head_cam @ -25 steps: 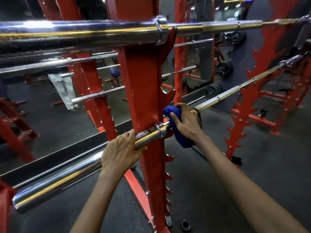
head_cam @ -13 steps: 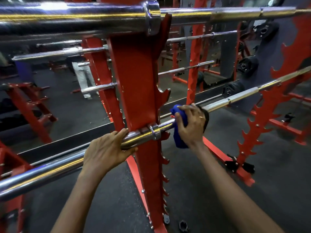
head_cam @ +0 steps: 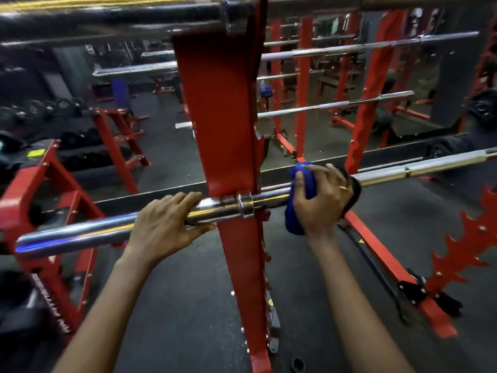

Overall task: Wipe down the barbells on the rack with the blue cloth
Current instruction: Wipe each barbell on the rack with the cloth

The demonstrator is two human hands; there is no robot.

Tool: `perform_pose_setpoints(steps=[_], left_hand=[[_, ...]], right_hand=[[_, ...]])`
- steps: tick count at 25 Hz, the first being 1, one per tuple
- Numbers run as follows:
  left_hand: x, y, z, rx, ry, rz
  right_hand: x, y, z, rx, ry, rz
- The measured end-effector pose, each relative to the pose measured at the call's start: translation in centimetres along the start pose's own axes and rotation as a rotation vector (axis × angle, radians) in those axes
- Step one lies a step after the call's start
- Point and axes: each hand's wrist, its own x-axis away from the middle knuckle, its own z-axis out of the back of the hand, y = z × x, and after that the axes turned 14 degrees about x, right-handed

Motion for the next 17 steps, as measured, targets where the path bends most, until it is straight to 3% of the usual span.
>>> perform_pose_setpoints(steps=[4, 6, 8, 11, 13, 15, 17], left_hand=[[-0.5, 0.4, 0.1, -0.039, -0.003, 0.093], [-0.6, 0.6, 0.2, -0.029, 0.000, 0.111], [-0.6, 0.7, 0.3, -0.035, 0.000, 0.117], [-0.7, 1.0, 0.7, -0.032, -0.006, 0.131], [-0.8, 1.1, 0.9, -0.024, -0.009, 0.126], [-0.8, 1.2, 0.9, -0.029, -0.013, 0.115], [-0.8, 1.1, 0.9, -0.031, -0.023, 0.118]], right_hand=[[2.3, -0.3, -0.2, -0.123, -0.061, 0.347], [2.7, 1.9, -1.0, -0.130, -0.030, 0.320], [4.3, 1.3, -1.5, -0.233, -0.021, 0.008], [4.7, -5.0, -0.6, -0.658, 0.045, -0.598], [3.5, -7.3, 0.1, -0.903, 0.090, -0.908], [3.6, -7.6, 0.5, -1.133, 0.041, -1.148], [4.4, -6.6, 0.9, -1.325, -0.157, -1.225]])
